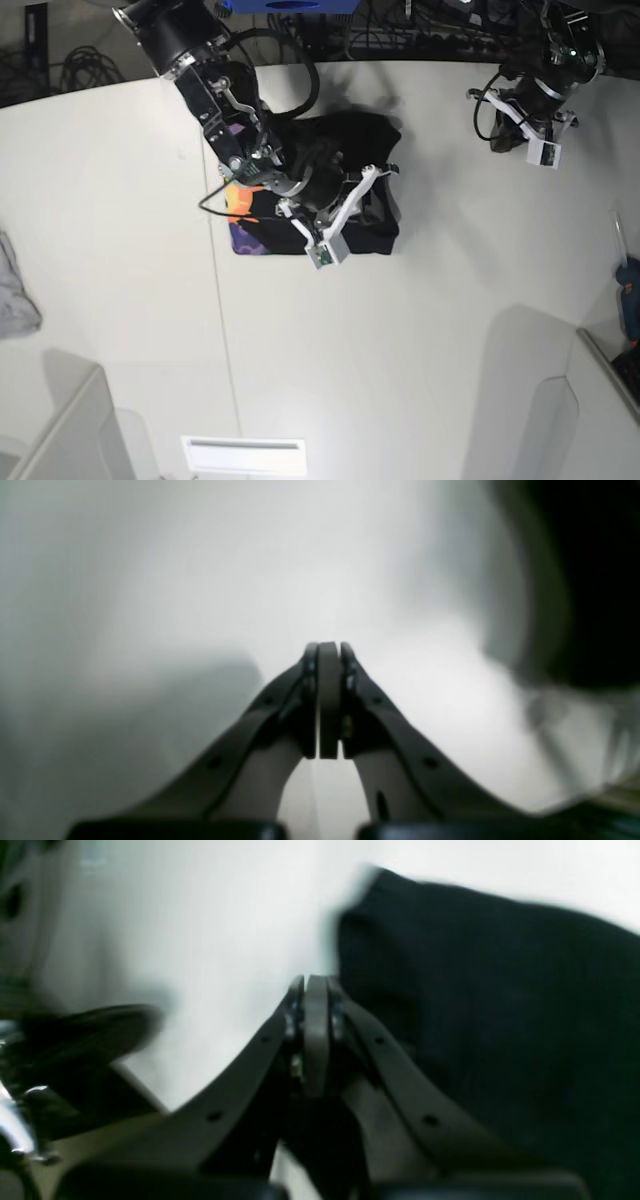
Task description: Fold the T-shirt properly
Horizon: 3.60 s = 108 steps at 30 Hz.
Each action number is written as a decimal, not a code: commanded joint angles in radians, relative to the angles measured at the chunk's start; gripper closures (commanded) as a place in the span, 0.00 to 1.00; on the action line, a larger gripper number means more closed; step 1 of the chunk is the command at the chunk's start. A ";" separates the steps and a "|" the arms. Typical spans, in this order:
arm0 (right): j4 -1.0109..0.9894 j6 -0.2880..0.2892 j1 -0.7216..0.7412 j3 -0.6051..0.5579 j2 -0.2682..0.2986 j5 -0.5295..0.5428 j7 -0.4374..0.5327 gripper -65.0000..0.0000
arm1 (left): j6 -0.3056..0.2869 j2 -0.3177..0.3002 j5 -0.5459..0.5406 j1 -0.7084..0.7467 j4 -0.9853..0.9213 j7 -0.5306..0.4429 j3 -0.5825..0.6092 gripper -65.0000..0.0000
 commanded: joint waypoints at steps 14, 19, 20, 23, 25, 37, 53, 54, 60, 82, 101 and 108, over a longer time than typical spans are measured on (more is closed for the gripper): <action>0.210 0.000 -0.226 0.285 0.168 -0.004 0.028 1.00 | -0.054 0.052 -0.446 -0.090 0.029 0.029 0.013 0.18; 0.211 0.002 -0.286 0.358 0.180 -0.004 0.053 1.00 | -0.050 0.063 -0.466 -0.193 -0.034 0.136 0.072 0.10; 0.211 0.002 -0.300 0.373 0.183 -0.004 0.073 1.00 | -0.041 0.069 -0.466 -0.211 -0.061 0.141 0.089 0.10; 0.214 0.003 -0.338 0.424 0.185 -0.004 0.109 1.00 | 0.045 0.077 -0.466 -0.245 -0.137 0.141 0.136 0.10; 0.225 0.003 -0.363 0.456 0.185 -0.004 0.120 1.00 | 0.097 0.077 -0.466 -0.257 -0.183 0.139 0.177 0.10; 0.225 0.155 -0.421 0.603 0.131 -0.003 0.148 1.00 | 0.243 0.084 -0.398 -0.356 -0.353 0.135 0.375 0.10; 0.224 0.256 -0.452 0.743 0.125 -0.003 0.146 1.00 | 0.245 0.116 -0.323 -0.411 -0.485 0.080 0.487 0.55; 0.224 0.256 -0.452 0.752 0.125 -0.003 0.146 1.00 | 0.245 0.116 -0.323 -0.411 -0.485 0.080 0.487 0.62; 0.221 0.264 -0.452 0.772 0.125 -0.003 0.146 1.00 | 0.249 0.113 -0.323 -0.428 -0.485 0.087 0.489 0.90; 0.216 0.269 -0.487 0.772 0.097 -0.003 0.148 1.00 | 0.314 -0.240 -0.323 -0.745 -0.456 0.313 1.090 1.00; 0.208 0.262 -0.587 0.867 -0.003 -0.010 0.148 1.00 | 0.263 -0.213 0.048 -1.015 -0.445 0.268 1.525 1.00; 0.208 0.261 -0.626 0.865 -0.003 -0.012 0.148 1.00 | 0.111 -0.213 0.326 -0.998 -0.400 0.176 1.601 1.00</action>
